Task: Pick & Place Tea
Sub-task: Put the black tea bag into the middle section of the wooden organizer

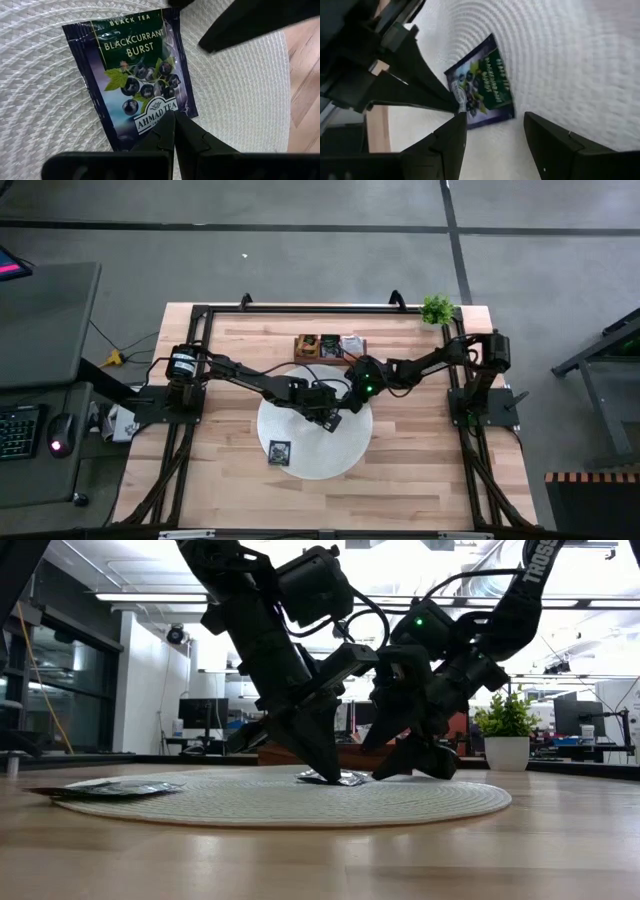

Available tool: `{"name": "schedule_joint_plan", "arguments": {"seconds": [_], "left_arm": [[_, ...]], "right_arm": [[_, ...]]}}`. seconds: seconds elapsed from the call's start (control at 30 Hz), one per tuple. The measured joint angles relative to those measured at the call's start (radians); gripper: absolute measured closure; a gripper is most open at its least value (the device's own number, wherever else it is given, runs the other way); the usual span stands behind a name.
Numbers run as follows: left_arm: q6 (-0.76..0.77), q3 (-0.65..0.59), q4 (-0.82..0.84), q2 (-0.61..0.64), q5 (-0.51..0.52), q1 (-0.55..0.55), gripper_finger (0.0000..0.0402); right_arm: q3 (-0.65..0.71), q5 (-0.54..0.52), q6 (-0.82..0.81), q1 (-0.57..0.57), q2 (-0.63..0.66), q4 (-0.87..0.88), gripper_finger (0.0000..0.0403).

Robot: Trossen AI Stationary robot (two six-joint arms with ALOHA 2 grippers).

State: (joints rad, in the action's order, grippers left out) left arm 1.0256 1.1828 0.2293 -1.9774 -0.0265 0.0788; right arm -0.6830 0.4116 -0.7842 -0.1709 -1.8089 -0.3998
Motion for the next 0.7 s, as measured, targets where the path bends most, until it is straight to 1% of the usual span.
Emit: {"name": "schedule_joint_plan", "arguments": {"seconds": [0.3, 0.5, 0.7], "left_arm": [[-0.003, 0.000, -0.002, 0.000, 0.008, 0.001, 0.0402], [-0.019, -0.001, -0.042, -0.001, 0.005, 0.007, 0.0402], [-0.046, -0.001, -0.058, -0.002, -0.020, 0.006, 0.0401]], "right_arm": [[-0.012, 0.019, 0.007, 0.008, -0.010, -0.007, 0.0210], [-0.011, 0.045, 0.081, 0.008, -0.012, -0.015, 0.0210], [-0.010, 0.030, 0.149, 0.008, -0.012, -0.015, 0.0211]]}}
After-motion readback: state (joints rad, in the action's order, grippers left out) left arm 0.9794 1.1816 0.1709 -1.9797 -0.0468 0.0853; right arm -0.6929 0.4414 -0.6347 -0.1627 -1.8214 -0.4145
